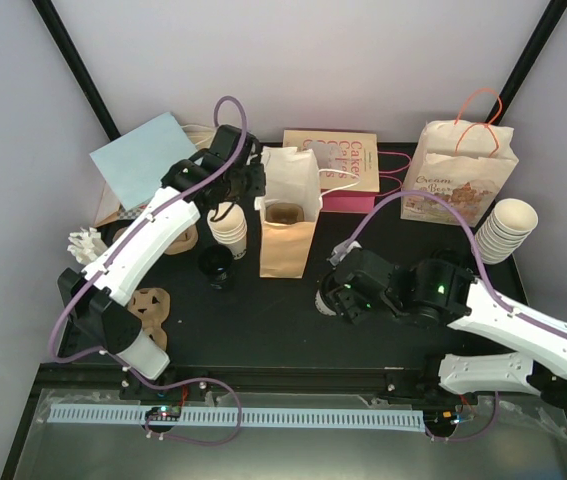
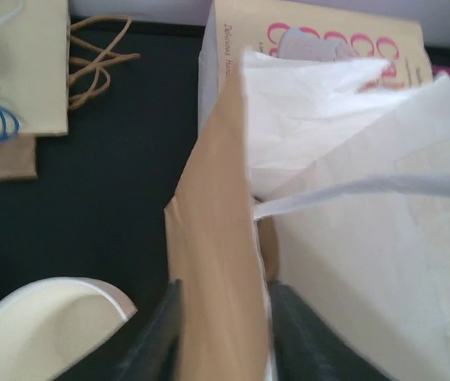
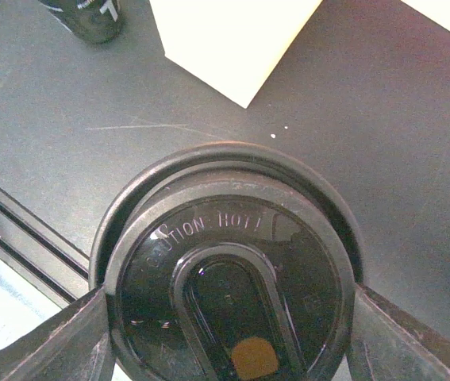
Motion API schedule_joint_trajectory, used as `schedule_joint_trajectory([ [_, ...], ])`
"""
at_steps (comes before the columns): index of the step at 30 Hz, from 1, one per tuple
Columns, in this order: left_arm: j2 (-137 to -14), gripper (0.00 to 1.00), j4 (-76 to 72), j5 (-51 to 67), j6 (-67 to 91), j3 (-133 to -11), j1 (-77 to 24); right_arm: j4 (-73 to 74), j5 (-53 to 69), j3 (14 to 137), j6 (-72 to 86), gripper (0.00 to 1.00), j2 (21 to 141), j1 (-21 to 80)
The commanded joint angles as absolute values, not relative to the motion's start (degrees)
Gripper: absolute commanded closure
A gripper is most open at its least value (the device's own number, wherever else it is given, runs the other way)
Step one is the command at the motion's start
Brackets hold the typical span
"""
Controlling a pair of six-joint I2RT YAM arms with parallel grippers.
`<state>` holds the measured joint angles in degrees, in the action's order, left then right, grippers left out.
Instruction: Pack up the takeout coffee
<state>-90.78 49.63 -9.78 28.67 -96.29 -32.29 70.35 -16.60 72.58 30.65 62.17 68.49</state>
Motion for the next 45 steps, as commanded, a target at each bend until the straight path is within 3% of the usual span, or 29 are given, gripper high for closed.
schedule_joint_trajectory([
  [1, -91.79, 0.82, 48.76, -8.87, 26.23, -97.51, -31.88, 71.65, -16.77, 77.12, 29.31, 0.33, 60.59, 68.73],
  [3, -91.99, 0.97, 48.55, -7.8, 24.43, -97.59, -31.88, 72.07, -15.78, 79.23, 28.87, 0.33, 60.25, 68.66],
  [4, -92.11, 0.98, 48.83, -7.36, 23.49, -97.78, -31.89, 72.29, -15.26, 80.29, 28.67, 0.33, 59.99, 68.72],
  [17, -90.02, 0.98, 51.96, 2.97, 15.69, -99.55, -31.85, 72.68, -5.55, 95.44, 25.46, 0.35, 58.51, 68.72],
  [28, -83.44, 0.98, 51.68, 9.18, 9.45, -93.98, -31.97, 73.11, -6.72, 102.98, 23.72, 0.37, 59.72, 68.71],
  [45, -73.74, 0.98, 48.39, 15.51, 0.97, -82.83, -33.9, 70.61, -9.44, 102.15, 21.72, 0.38, 61.77, 68.72],
])
